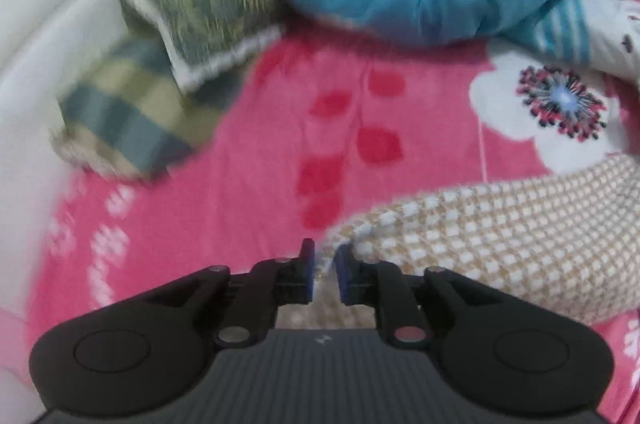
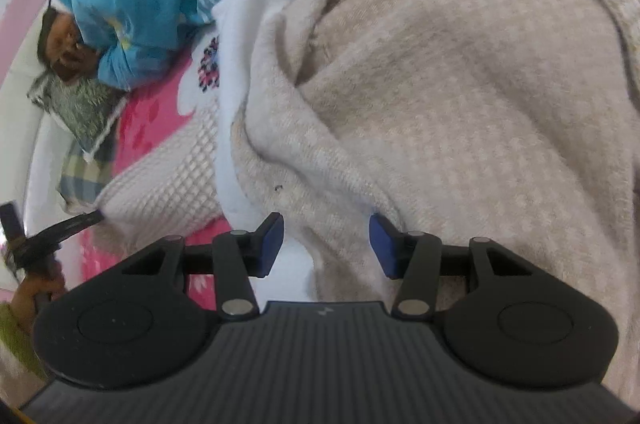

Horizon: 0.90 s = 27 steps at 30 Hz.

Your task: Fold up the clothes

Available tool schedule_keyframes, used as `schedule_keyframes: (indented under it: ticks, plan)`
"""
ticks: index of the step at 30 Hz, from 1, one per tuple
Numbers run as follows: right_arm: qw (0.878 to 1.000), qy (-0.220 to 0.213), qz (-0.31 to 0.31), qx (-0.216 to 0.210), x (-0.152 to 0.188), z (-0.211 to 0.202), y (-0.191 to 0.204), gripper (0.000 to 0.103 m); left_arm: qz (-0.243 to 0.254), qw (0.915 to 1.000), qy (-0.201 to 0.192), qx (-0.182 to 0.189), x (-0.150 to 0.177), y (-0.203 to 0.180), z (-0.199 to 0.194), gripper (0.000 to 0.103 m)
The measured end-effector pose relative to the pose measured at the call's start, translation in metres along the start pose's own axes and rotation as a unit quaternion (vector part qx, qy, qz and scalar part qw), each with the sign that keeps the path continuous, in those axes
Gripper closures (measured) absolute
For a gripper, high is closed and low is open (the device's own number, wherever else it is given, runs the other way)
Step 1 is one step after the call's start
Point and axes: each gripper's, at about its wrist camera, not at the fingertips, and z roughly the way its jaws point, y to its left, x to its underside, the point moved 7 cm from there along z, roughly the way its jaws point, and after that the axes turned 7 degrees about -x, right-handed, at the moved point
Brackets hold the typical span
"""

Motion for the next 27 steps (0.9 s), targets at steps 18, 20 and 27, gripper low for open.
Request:
schedule_keyframes:
  ticks: [18, 20, 27]
  plan:
    - [0.999, 0.012, -0.016, -0.032, 0.027, -0.058, -0.003, 0.056, -0.055, 0.9708, 0.076, 0.221, 0.081, -0.079, -0.098, 0.026]
    - [1.0, 0.016, -0.014, -0.02, 0.039, -0.074, -0.008, 0.056, -0.019, 0.9558, 0.131, 0.263, 0.109, -0.121, -0.097, 0.026]
    - [0.998, 0.003, -0.015, 0.062, 0.075, -0.115, -0.041, 0.072, 0.032, 0.9482, 0.176, 0.263, 0.148, -0.197, -0.092, 0.026]
